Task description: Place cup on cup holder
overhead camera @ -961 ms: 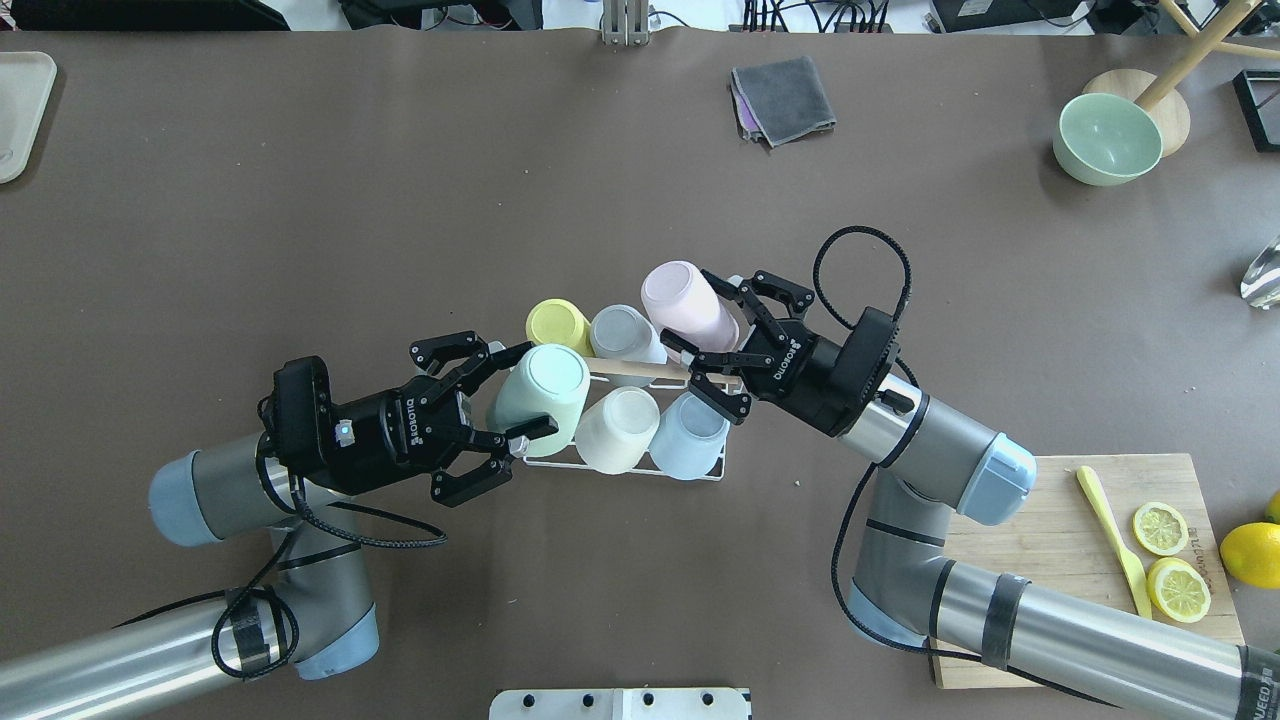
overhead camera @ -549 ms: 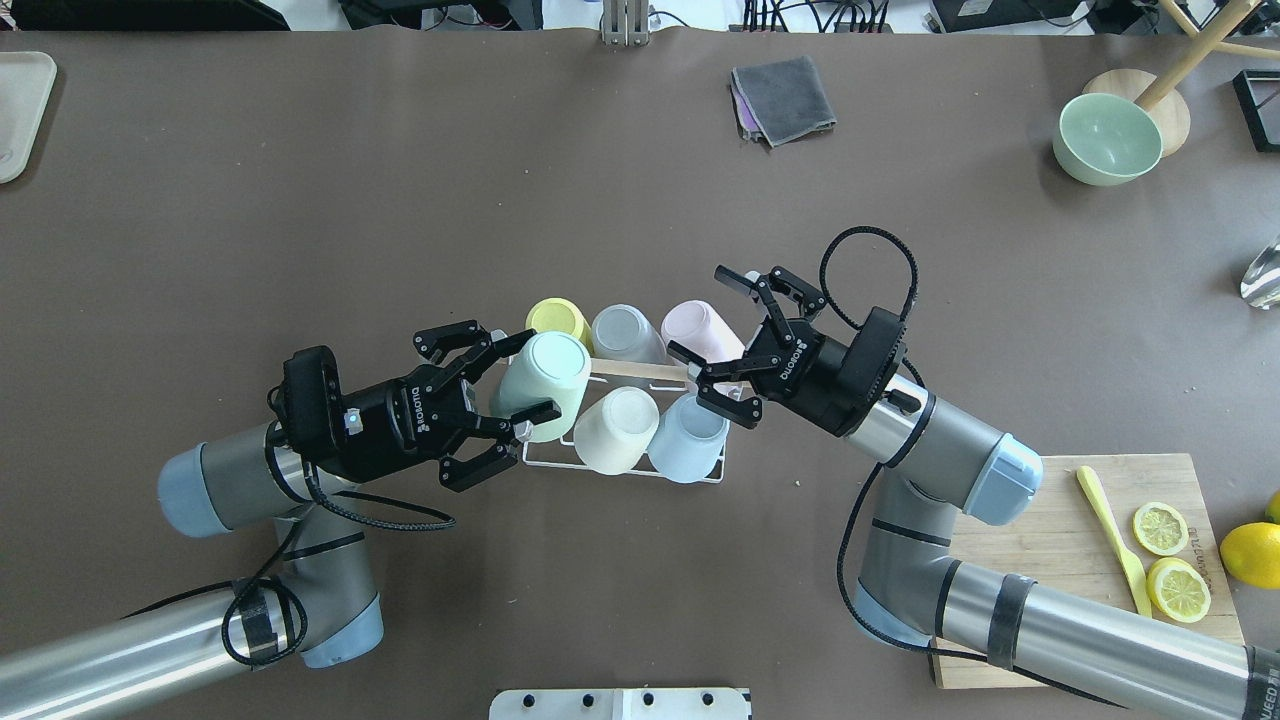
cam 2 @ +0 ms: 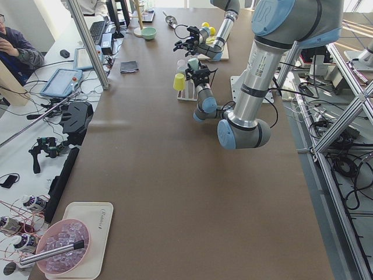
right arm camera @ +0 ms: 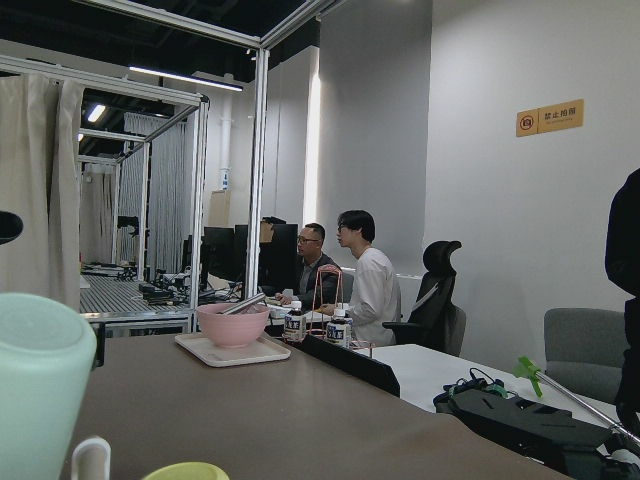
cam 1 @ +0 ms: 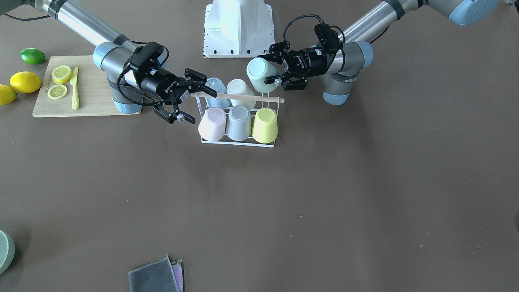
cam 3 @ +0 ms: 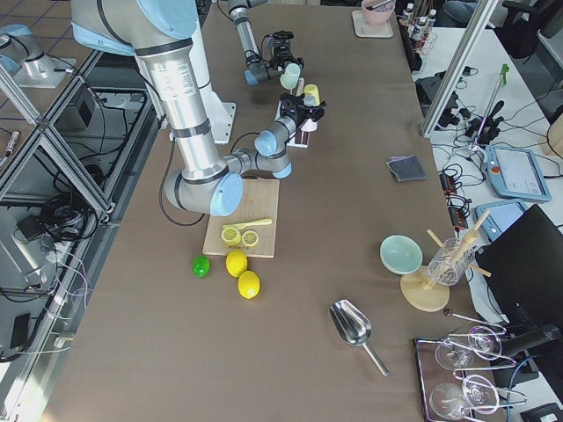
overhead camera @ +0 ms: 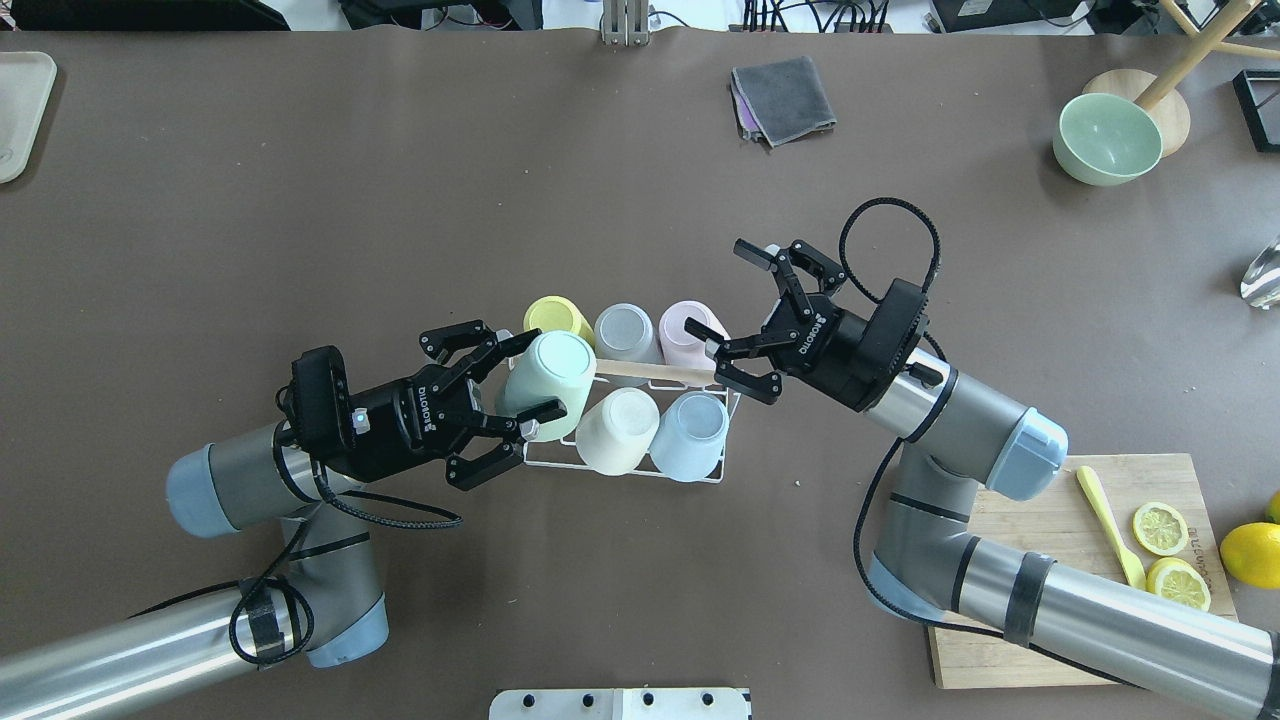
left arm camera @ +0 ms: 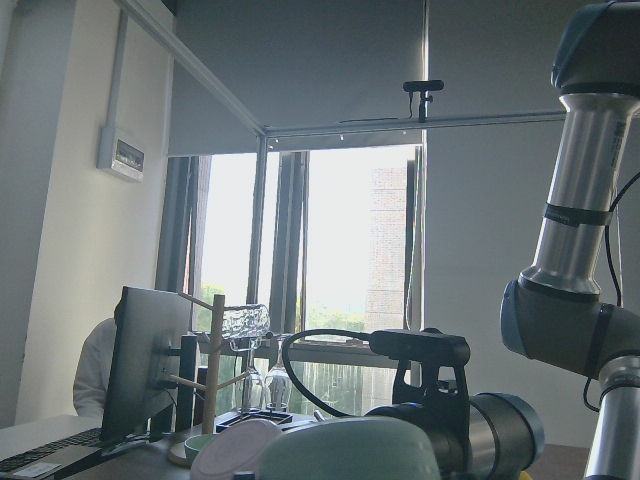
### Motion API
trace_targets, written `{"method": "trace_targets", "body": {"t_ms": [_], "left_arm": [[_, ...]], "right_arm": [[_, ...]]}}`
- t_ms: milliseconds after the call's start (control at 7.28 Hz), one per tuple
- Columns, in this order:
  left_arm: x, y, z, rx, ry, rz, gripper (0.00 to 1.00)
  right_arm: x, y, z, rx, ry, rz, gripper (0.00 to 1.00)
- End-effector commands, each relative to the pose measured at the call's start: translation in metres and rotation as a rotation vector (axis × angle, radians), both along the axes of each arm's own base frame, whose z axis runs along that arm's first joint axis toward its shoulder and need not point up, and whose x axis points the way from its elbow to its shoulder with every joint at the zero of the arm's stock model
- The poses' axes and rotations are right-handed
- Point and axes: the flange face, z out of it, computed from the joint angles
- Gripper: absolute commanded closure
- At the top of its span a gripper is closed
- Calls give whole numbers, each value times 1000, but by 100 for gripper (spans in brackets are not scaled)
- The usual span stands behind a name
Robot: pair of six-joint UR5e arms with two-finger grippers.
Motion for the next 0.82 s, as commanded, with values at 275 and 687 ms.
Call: {"method": "trace_targets", "body": {"t_ms": [275,687], "left_arm": [[3,1,7,-1,-7,1,88],[5,3,6,-1,-7,6,88]], "right_arm": [[77,-59,70,-268,493,-353,0],[166,-94,130,-663,728,-601,0]]}}
